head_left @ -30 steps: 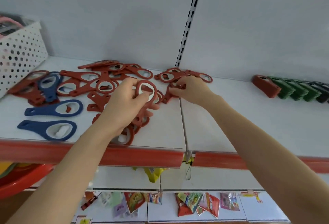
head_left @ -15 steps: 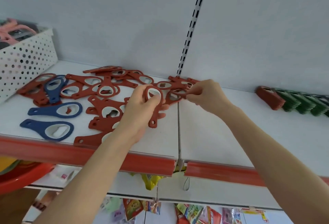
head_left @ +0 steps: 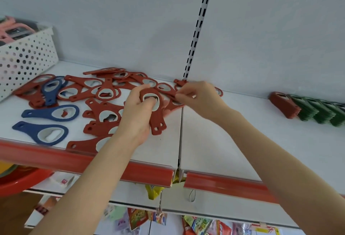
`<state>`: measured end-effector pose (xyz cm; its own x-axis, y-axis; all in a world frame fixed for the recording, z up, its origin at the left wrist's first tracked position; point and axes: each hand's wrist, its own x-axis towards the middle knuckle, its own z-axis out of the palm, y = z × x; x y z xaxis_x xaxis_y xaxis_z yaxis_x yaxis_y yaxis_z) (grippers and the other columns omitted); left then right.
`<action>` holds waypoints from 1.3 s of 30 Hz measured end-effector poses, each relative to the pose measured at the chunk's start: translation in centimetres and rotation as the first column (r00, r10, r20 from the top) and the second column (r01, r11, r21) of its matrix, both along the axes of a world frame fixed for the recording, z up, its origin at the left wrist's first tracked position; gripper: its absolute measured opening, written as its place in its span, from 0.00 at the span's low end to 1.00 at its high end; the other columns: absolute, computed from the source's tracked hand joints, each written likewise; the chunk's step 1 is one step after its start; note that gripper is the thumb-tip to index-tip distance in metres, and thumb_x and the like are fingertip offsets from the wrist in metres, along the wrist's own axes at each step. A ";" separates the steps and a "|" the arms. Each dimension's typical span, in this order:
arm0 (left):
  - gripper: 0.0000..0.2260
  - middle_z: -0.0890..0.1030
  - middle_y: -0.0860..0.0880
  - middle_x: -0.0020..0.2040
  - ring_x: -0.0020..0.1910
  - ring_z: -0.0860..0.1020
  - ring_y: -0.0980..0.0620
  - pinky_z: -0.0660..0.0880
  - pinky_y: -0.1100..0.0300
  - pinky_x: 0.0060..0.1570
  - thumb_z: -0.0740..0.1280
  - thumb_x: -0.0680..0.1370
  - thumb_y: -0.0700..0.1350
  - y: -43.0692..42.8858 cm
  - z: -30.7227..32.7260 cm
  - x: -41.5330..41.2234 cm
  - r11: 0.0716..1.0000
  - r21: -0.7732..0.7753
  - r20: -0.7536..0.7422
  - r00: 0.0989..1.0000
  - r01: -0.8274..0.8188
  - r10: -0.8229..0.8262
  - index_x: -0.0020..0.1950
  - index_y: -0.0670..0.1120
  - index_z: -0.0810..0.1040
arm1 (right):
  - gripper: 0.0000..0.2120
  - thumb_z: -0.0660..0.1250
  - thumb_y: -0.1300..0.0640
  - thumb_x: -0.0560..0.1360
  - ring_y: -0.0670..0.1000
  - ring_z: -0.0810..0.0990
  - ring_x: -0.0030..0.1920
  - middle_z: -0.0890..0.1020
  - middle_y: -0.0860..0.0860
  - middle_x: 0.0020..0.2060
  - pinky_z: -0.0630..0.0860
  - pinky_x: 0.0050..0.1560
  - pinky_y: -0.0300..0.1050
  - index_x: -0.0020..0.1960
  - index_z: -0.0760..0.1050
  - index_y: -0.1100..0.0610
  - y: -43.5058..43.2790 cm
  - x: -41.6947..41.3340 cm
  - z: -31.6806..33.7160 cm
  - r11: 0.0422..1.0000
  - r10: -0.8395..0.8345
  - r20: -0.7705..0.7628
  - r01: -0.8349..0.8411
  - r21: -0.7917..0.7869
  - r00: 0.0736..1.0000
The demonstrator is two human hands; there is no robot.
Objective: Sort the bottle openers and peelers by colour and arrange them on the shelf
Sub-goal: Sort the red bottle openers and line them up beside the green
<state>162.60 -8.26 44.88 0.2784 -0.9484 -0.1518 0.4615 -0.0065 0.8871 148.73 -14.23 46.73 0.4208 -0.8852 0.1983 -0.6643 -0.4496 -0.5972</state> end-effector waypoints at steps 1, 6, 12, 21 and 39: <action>0.15 0.79 0.44 0.38 0.33 0.82 0.54 0.80 0.58 0.34 0.57 0.78 0.30 0.0 0.0 0.1 1.000 0.006 -0.004 1.000 0.002 -0.002 0.53 0.48 0.74 | 0.07 0.66 0.58 0.75 0.46 0.77 0.42 0.81 0.50 0.39 0.70 0.42 0.34 0.47 0.81 0.61 -1.0 -0.1 -0.4 0.999 -0.044 -0.071 0.043 -0.017 0.996; 0.08 0.80 0.42 0.45 0.36 0.82 0.52 0.78 0.61 0.31 0.57 0.80 0.34 0.0 -0.2 0.2 1.000 0.007 0.001 1.000 0.030 -0.030 0.54 0.41 0.74 | 0.07 0.67 0.54 0.73 0.52 0.70 0.39 0.70 0.48 0.32 0.61 0.30 0.41 0.39 0.73 0.54 -3.4 0.2 -2.2 0.994 -0.096 -0.321 0.107 0.019 0.942; 0.08 0.83 0.44 0.43 0.35 0.81 0.54 0.76 0.64 0.29 0.58 0.81 0.40 0.0 -0.4 0.5 0.999 0.017 0.054 0.997 0.050 -0.051 0.50 0.41 0.76 | 0.06 0.68 0.58 0.73 0.53 0.77 0.47 0.81 0.53 0.44 0.68 0.41 0.41 0.47 0.80 0.59 -3.8 -0.4 -2.1 0.993 -0.116 -0.238 0.114 -0.024 0.964; 0.11 0.81 0.51 0.32 0.43 0.80 0.49 0.78 0.56 0.46 0.59 0.79 0.34 -0.3 -0.5 0.4 0.998 0.002 0.023 0.998 0.058 -0.058 0.58 0.44 0.73 | 0.08 0.66 0.59 0.74 0.55 0.76 0.44 0.81 0.56 0.43 0.73 0.46 0.48 0.48 0.79 0.63 -3.5 0.6 -2.7 0.995 -0.101 -0.254 0.095 -0.033 0.962; 0.12 0.78 0.43 0.42 0.40 0.81 0.49 0.78 0.51 0.45 0.57 0.79 0.32 -0.9 0.1 1.7 0.996 -0.030 -0.147 0.986 -0.079 0.074 0.52 0.49 0.71 | 0.09 0.63 0.56 0.76 0.47 0.72 0.43 0.76 0.49 0.42 0.65 0.41 0.38 0.51 0.78 0.59 -2.6 1.3 -2.1 0.999 -0.049 -0.214 0.046 -0.018 0.976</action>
<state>164.28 -9.12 45.00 0.3279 -0.9307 -0.1624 0.5840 0.0646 0.8092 150.05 -16.85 44.65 0.4121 -0.9033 0.1192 -0.7970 -0.4208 -0.4332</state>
